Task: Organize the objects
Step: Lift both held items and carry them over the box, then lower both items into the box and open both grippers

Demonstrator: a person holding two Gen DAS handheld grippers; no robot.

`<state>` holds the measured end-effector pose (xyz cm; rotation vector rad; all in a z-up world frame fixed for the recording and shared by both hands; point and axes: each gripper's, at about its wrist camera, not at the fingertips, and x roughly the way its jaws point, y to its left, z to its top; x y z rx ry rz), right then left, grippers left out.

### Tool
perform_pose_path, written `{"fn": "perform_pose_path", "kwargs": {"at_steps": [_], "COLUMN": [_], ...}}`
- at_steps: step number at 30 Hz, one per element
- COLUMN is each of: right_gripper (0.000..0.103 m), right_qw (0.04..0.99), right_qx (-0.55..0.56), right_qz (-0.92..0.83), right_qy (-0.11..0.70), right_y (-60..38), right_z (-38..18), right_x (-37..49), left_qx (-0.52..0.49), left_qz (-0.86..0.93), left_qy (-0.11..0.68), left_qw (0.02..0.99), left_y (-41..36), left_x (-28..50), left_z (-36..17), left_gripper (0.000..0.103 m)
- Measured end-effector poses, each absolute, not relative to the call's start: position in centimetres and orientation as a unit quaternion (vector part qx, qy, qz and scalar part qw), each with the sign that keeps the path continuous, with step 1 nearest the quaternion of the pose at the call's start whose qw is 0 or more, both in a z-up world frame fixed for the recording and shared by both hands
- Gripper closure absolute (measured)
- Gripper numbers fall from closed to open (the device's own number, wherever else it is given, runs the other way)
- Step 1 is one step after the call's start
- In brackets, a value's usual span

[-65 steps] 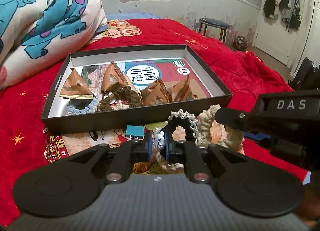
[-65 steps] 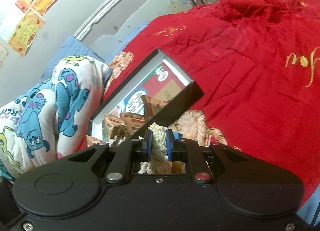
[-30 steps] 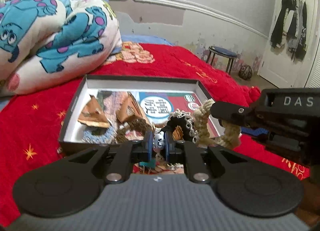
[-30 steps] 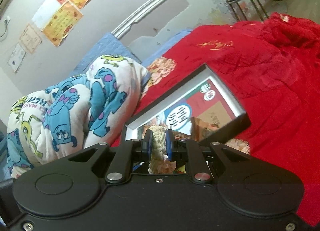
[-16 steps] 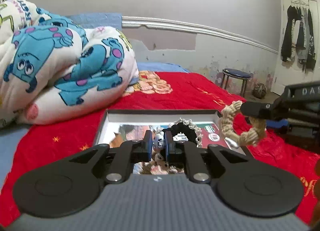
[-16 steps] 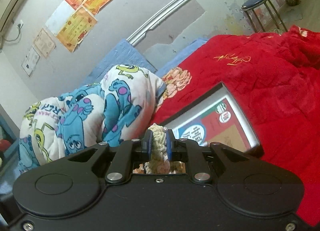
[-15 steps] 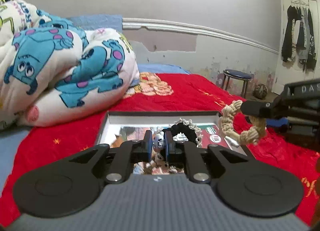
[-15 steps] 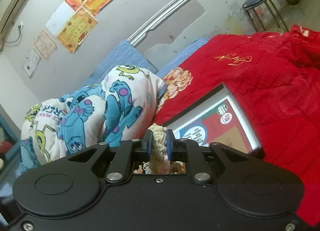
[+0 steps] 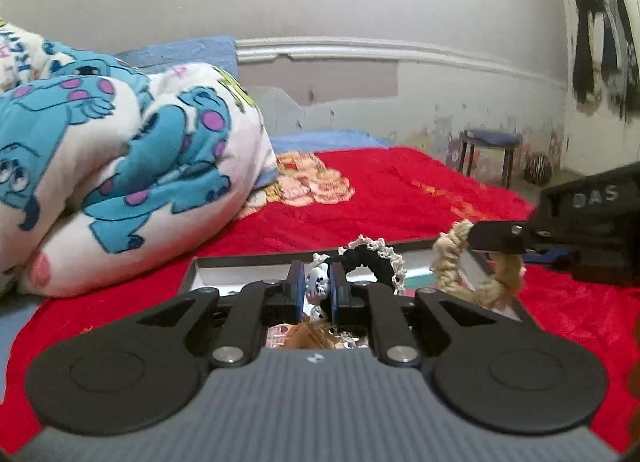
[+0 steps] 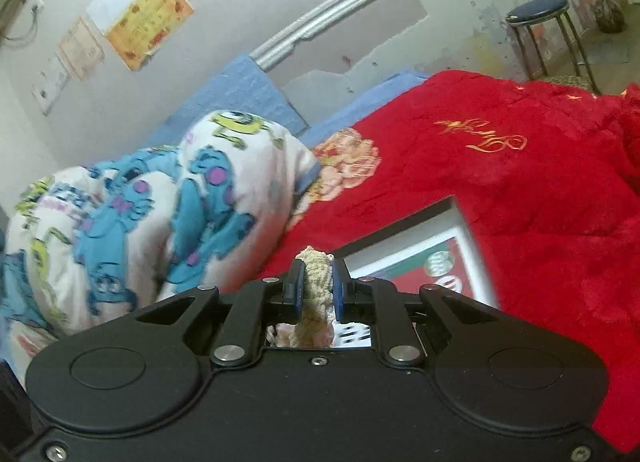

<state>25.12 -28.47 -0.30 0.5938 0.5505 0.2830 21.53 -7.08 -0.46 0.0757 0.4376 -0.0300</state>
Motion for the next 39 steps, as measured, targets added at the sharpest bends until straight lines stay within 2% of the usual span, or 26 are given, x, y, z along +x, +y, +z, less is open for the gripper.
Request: {"fn": "perform_pose_path", "kwargs": {"at_steps": [5,11,23,34,35,36,39], "right_gripper": [0.088,0.088,0.088,0.088,0.087,0.085,0.084], "right_qw": [0.904,0.896,0.897,0.891,0.890,0.887,0.883], "right_qx": [0.285,0.296,0.292,0.286,0.286,0.286,0.287], "right_qz": [0.096,0.071,0.054,0.025,0.023,0.024,0.029], "right_qy": [0.302,0.323,0.327,0.352,0.355,0.361,0.370], "right_y": [-29.4,-30.0,-29.4,-28.2,-28.1,-28.0,-27.8], "right_z": [-3.2,-4.7,-5.9,-7.2,-7.3,-7.4,-7.5], "right_x": [26.2,26.8,26.7,26.8,26.8,26.8,26.8], "left_qx": [0.033,0.067,0.085,0.062,0.064,0.068,0.085], "left_qz": [-0.035,-0.047,-0.047,-0.045,-0.045,-0.047,-0.051], "left_qy": [0.255,0.263,0.260,0.258,0.258,0.257,0.248], "left_qw": [0.966,0.961,0.961,0.963,0.963,0.963,0.964], "left_y": [-7.9,-9.6,-10.5,-10.0,-10.1,-10.1,-10.3], "left_x": [23.2,22.9,22.3,22.2,22.2,22.1,21.9], "left_z": [-2.9,-4.6,-5.3,-5.5,-5.6,-5.6,-5.5], "left_gripper": [0.087,0.087,0.086,0.080,0.075,0.062,0.047]}}
